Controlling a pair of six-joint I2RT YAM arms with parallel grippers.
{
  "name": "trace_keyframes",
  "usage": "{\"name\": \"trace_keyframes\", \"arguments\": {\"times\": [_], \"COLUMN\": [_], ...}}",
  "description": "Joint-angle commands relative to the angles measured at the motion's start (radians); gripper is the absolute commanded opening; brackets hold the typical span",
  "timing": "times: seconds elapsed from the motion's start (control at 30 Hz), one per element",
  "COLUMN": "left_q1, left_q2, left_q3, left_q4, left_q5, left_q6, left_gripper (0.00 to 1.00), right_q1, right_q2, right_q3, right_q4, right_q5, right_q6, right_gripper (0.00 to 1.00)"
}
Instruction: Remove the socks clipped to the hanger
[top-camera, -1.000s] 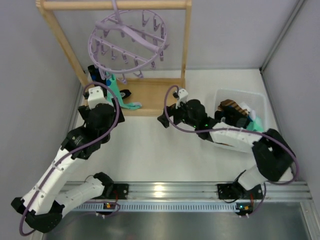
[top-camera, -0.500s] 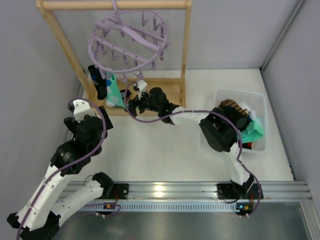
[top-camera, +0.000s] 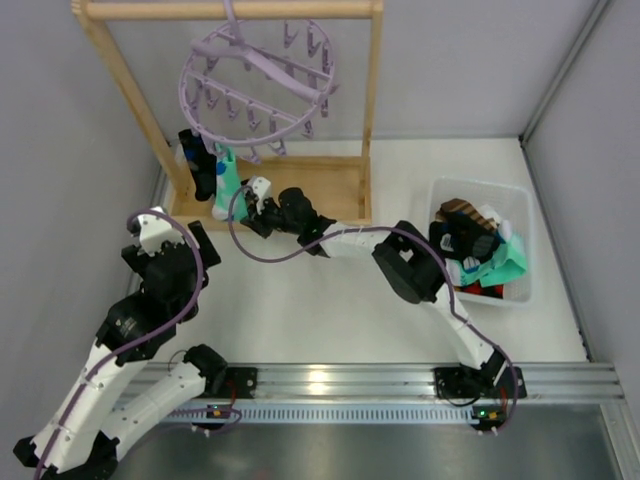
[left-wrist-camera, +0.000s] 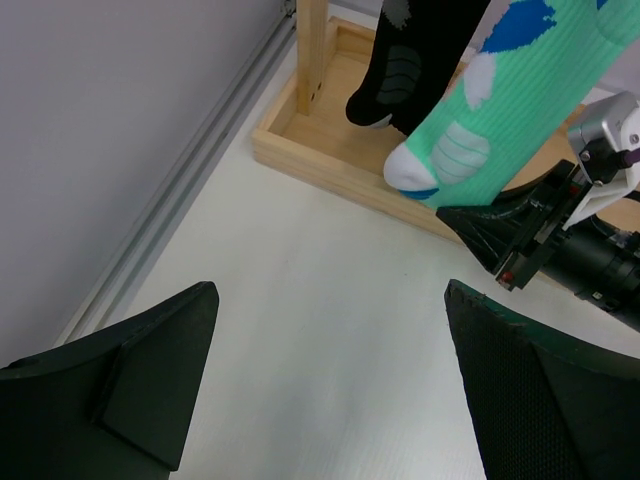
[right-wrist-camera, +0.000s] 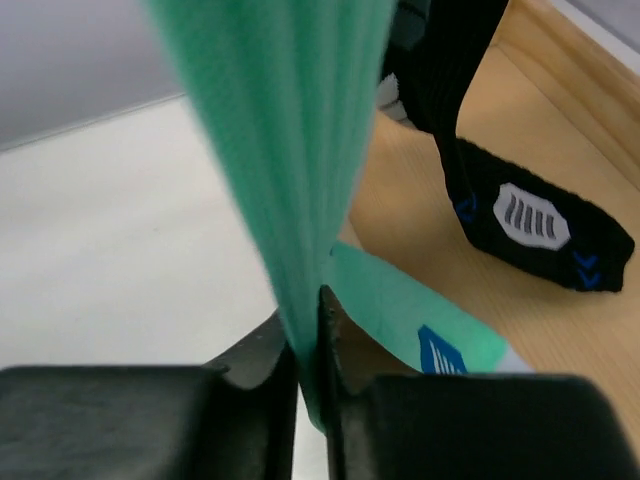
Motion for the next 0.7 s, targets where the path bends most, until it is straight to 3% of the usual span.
{"name": "trace_keyframes", "arguments": {"times": [0.0, 0.03, 0.4, 0.67], "left_q1": [0.002, 0.002, 0.004, 0.004], "left_q2": [-0.005, -0.005, -0.019, 0.121], "left_q3": [0.001, 0.002, 0.099, 0.232], "left_q4": [0.02, 0.02, 0.02, 0.044], "left_q5": [-0.027, -0.035, -0.019, 0.191], "left_q6": [-0.013, -0.022, -0.087, -0.073], "left_gripper": [0.98, 0.98, 0.98, 0.98], "right_q1": [0.032, 0.038, 0.087, 0.11], "right_q2": [-0.118, -0.139, -0.477, -0.719], "right_q3": [-0.089, -0.106, -0.379, -0.648], "right_q4": [0.162, 0.17, 0.178, 0.095], "right_q5": [0.023, 0.041, 0.129, 0.256], "right_q6": [-0.038, -0.051, -0.112, -0.011], "right_gripper": [0.05, 0.0, 0.0, 0.0]}}
